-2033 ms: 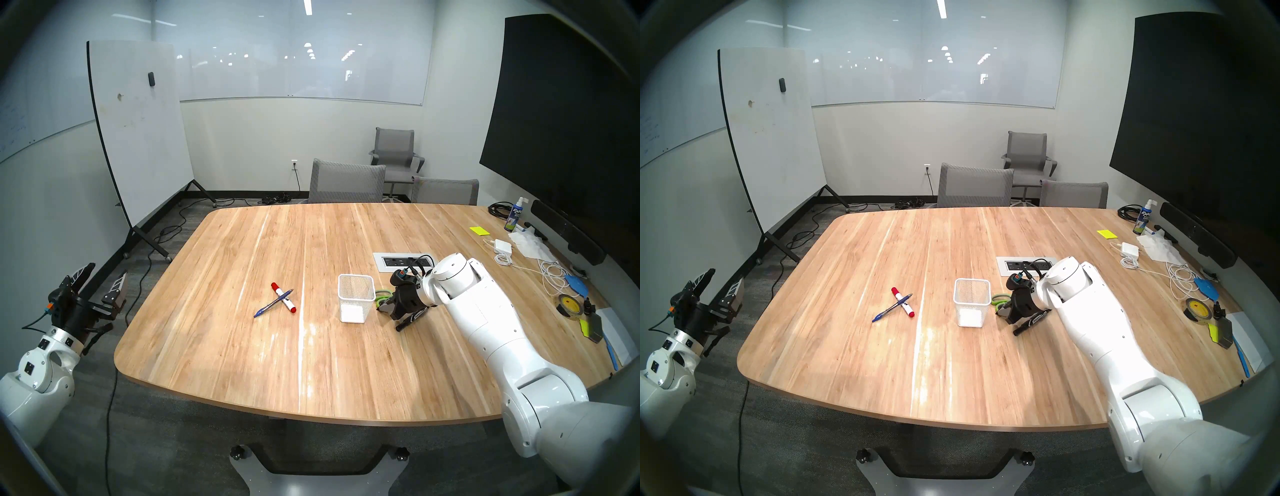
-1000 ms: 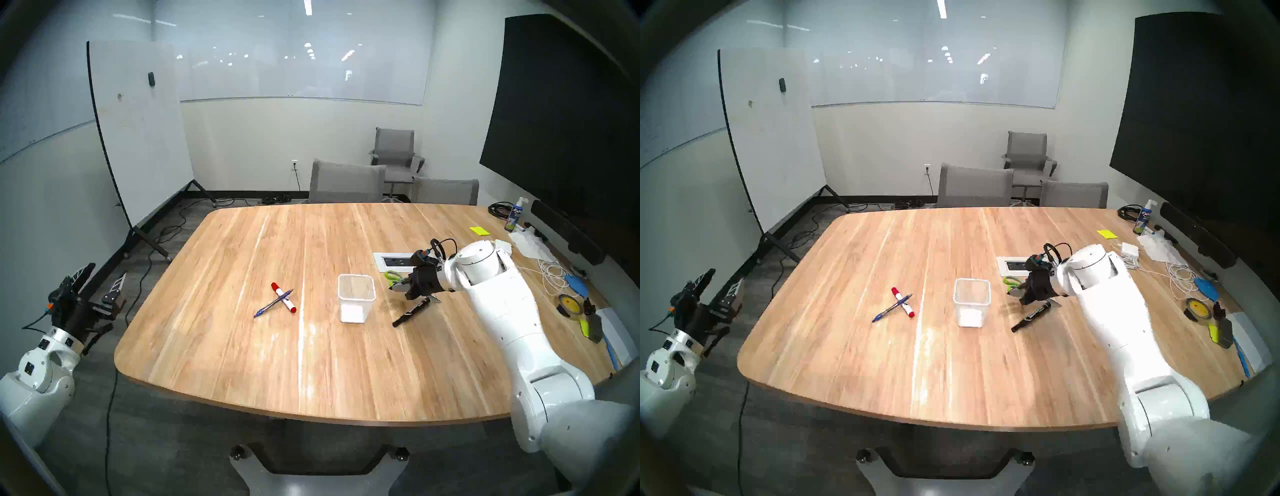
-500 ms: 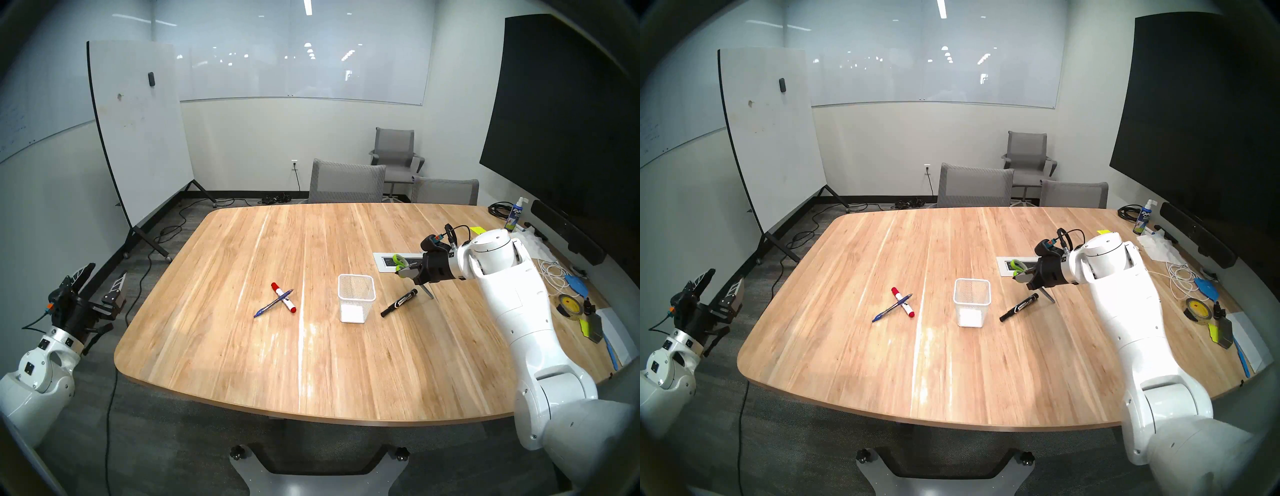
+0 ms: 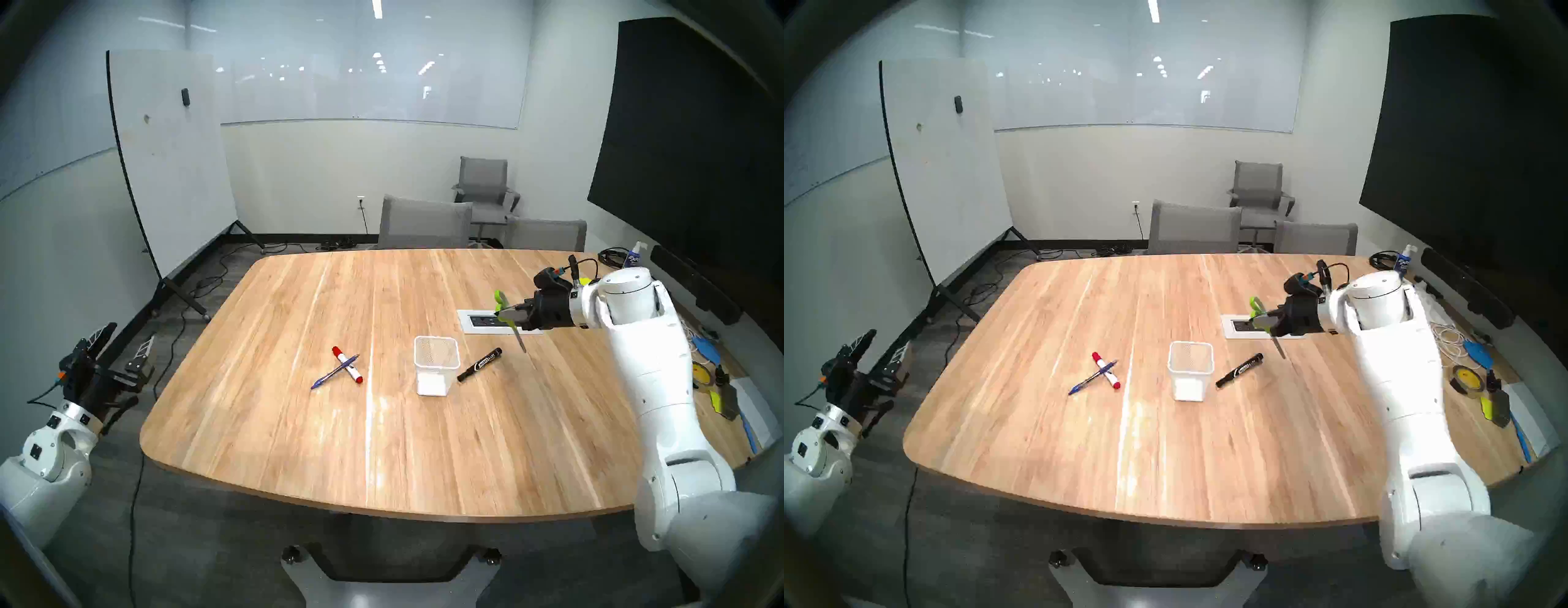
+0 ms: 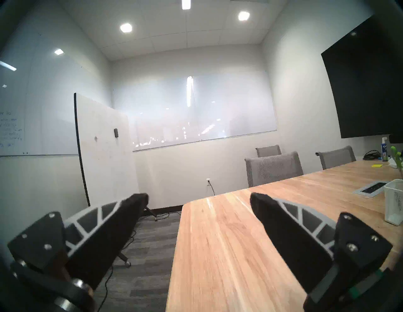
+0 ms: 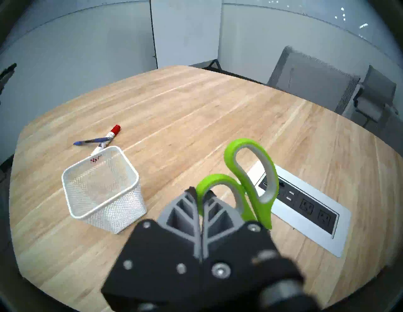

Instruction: Place the pen, the marker, and the scissors into the pen holder

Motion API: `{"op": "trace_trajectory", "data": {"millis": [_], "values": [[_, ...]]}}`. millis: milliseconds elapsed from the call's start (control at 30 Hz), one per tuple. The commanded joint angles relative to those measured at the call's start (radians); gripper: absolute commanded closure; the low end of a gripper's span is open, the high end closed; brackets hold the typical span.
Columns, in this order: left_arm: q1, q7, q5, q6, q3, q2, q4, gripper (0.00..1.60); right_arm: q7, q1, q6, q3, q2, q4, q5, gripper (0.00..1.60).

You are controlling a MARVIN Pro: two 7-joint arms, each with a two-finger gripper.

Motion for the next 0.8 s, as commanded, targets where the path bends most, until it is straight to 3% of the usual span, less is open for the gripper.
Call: {"op": "trace_trajectory", "data": {"millis": [0, 467, 767], "values": [[0.0, 0.0, -0.001, -0.002, -0.013, 0.0, -0.004, 0.0, 0.022, -0.005, 0.019, 0.063, 0.018, -0.089, 0.039, 1.6], [-0.001, 0.0, -0.001, -0.003, -0.012, 0.0, -0.004, 0.0, 0.077, -0.096, 0.093, 0.165, 0.017, -0.275, 0.138, 1.6], [-0.001, 0.001, -0.001, -0.003, -0.011, 0.0, -0.003, 0.0, 0.046, -0.173, 0.14, 0.195, 0.016, -0.402, 0.225, 1.6]]}}
